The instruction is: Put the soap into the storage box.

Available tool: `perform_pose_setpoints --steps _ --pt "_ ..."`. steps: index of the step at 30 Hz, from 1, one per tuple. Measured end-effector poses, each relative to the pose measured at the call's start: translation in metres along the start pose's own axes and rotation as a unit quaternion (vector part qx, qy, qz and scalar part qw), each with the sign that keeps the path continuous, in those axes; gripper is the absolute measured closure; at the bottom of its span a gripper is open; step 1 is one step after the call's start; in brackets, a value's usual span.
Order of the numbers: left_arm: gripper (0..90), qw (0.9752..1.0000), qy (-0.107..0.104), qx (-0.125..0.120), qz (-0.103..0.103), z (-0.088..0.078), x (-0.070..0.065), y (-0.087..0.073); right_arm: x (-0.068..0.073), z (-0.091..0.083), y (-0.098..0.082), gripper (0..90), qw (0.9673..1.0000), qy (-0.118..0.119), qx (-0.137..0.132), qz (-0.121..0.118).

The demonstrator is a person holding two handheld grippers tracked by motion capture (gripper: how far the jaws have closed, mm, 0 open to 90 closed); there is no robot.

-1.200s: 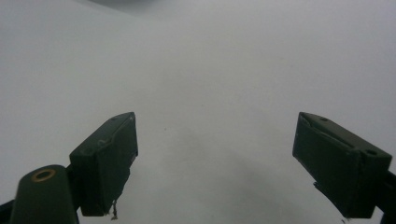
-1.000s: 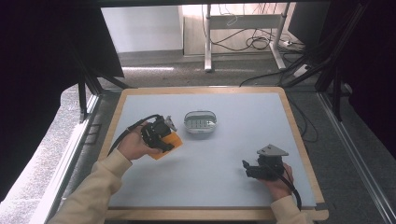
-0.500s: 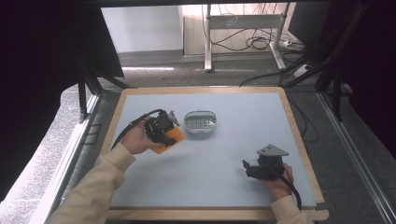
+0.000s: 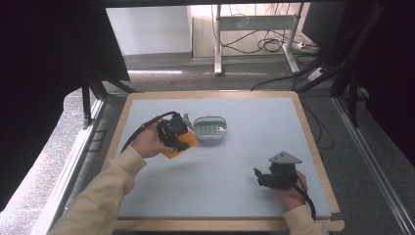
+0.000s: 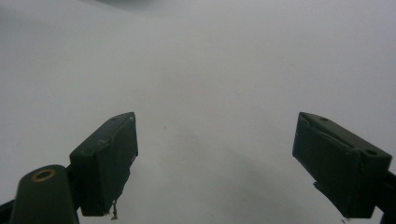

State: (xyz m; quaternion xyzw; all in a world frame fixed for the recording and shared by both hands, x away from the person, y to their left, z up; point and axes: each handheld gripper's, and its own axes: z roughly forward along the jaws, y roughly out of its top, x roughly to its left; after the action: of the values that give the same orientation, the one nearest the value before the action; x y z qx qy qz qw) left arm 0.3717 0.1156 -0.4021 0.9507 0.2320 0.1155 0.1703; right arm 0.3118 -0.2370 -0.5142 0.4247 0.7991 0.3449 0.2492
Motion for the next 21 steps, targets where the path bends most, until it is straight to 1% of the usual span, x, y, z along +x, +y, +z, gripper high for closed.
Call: perform_pose_setpoints --steps 8,17,21 --pt "62.2 1.0 0.002 0.001 0.005 -0.001 0.003 0.01 0.0 0.0 0.0 14.6 1.0 0.0 0.0 0.0" --pt "62.3 1.0 0.004 -0.003 0.002 -0.001 0.007 0.013 -0.001 0.0 0.0 14.6 1.0 0.0 0.0 -0.001" --pt "62.3 1.0 0.007 0.001 0.002 0.0 0.009 0.015 0.0 0.0 0.0 14.6 1.0 -0.001 0.001 -0.001"
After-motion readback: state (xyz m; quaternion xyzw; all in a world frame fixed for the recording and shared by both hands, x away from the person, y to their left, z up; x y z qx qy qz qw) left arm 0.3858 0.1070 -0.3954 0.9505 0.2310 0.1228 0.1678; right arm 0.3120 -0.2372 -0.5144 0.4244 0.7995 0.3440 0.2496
